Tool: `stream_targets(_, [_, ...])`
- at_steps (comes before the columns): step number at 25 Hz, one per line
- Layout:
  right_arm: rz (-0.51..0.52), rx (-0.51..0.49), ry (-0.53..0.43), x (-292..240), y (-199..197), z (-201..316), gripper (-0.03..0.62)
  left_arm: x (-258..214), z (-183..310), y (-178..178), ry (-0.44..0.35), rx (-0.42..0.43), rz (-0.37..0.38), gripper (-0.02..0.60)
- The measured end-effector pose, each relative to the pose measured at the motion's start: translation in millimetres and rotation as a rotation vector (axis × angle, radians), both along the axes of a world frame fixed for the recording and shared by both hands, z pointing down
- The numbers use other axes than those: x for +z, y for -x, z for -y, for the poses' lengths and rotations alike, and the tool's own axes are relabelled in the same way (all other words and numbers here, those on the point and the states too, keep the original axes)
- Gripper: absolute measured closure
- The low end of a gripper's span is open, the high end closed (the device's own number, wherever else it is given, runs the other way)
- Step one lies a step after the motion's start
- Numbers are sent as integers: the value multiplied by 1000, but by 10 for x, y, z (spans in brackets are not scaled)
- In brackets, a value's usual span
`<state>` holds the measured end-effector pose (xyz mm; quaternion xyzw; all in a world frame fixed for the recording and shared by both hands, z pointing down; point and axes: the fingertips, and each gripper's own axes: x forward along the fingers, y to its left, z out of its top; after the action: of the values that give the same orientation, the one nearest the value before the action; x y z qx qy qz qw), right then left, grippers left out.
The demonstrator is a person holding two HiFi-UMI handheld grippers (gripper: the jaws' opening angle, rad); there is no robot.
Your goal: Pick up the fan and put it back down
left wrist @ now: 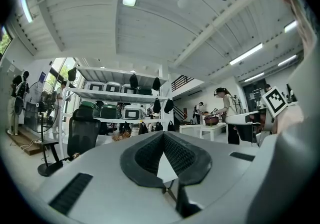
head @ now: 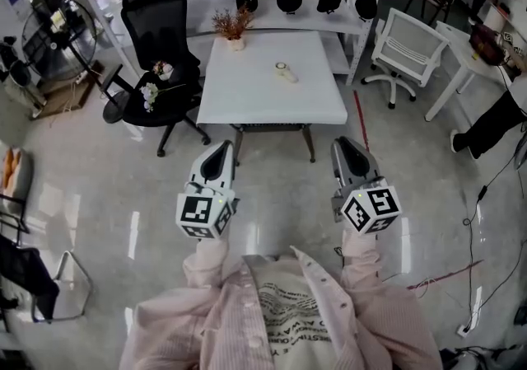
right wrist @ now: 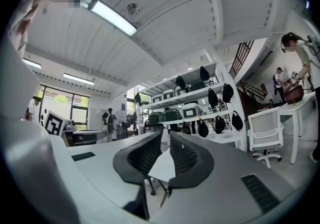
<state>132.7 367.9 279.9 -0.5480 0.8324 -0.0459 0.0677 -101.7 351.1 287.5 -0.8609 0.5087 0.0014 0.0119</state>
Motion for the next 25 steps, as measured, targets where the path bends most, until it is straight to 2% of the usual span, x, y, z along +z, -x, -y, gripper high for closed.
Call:
stream_targets(2, [3,-1,16,52,-26,29,507,12,5,-14,0,-5,-2,580])
stream_targets(11, [6,-6,65,219,-101,87,393,110,-55,-84,18,-27,-13,580])
stream_targets(19, [4,16,110,417,-153,211,365,271,-11,-34,65,-61,-10,580])
stream_targets(25, [14,21,146,586,-183,390,364,401,197,-42,96,-62,-8,580])
